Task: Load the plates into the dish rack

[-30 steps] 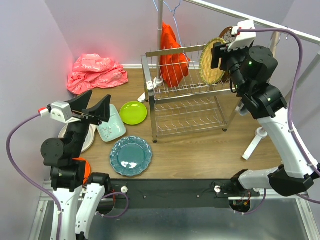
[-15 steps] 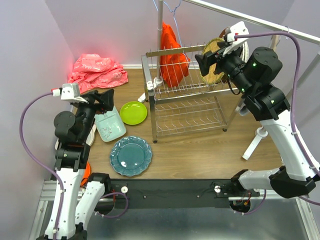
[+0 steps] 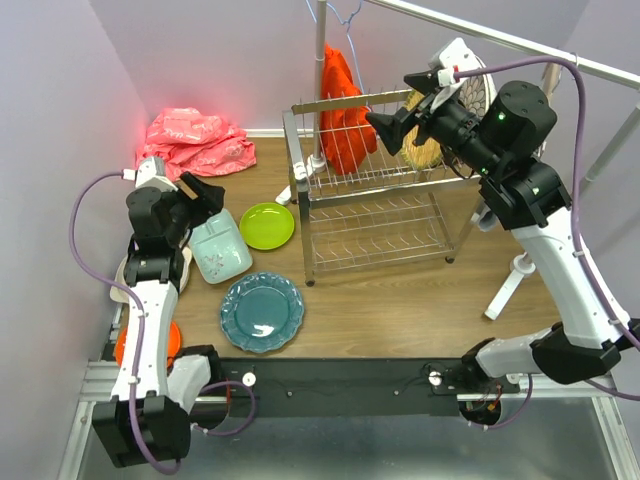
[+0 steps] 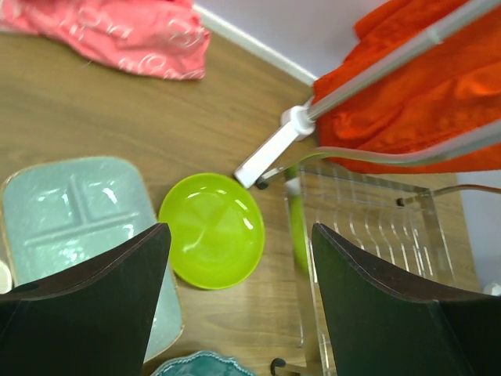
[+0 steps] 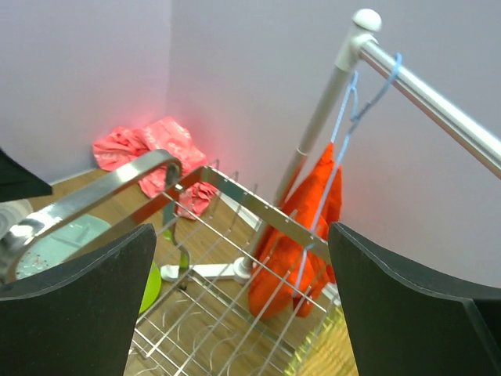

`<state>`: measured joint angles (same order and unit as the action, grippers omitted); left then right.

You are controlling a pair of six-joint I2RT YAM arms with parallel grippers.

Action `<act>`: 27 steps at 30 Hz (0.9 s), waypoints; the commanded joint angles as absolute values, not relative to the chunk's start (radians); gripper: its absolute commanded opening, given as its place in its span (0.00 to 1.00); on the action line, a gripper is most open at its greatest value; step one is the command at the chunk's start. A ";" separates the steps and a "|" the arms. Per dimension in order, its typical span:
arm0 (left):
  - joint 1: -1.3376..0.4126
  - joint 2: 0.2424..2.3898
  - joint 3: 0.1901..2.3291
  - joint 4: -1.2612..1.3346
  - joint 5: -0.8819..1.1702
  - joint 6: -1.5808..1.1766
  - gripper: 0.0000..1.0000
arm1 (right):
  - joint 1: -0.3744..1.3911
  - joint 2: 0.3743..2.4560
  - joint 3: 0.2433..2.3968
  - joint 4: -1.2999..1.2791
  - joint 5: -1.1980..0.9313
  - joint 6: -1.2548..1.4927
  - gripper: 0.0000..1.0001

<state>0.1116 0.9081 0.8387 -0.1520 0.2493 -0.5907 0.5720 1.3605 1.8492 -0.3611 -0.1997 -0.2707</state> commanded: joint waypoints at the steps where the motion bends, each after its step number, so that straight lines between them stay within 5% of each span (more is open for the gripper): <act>1: 0.172 0.930 0.813 -0.250 0.226 -0.627 0.82 | 0.568 1.400 1.913 -0.342 -0.328 -0.241 0.99; 16: 0.245 1.038 0.646 -0.339 0.041 -0.592 0.80 | 0.568 1.471 1.908 -0.342 -0.365 -0.147 1.00; 27: 0.250 1.227 0.664 -0.356 -0.034 -0.604 0.67 | 0.568 1.456 1.885 -0.342 -0.354 -0.143 1.00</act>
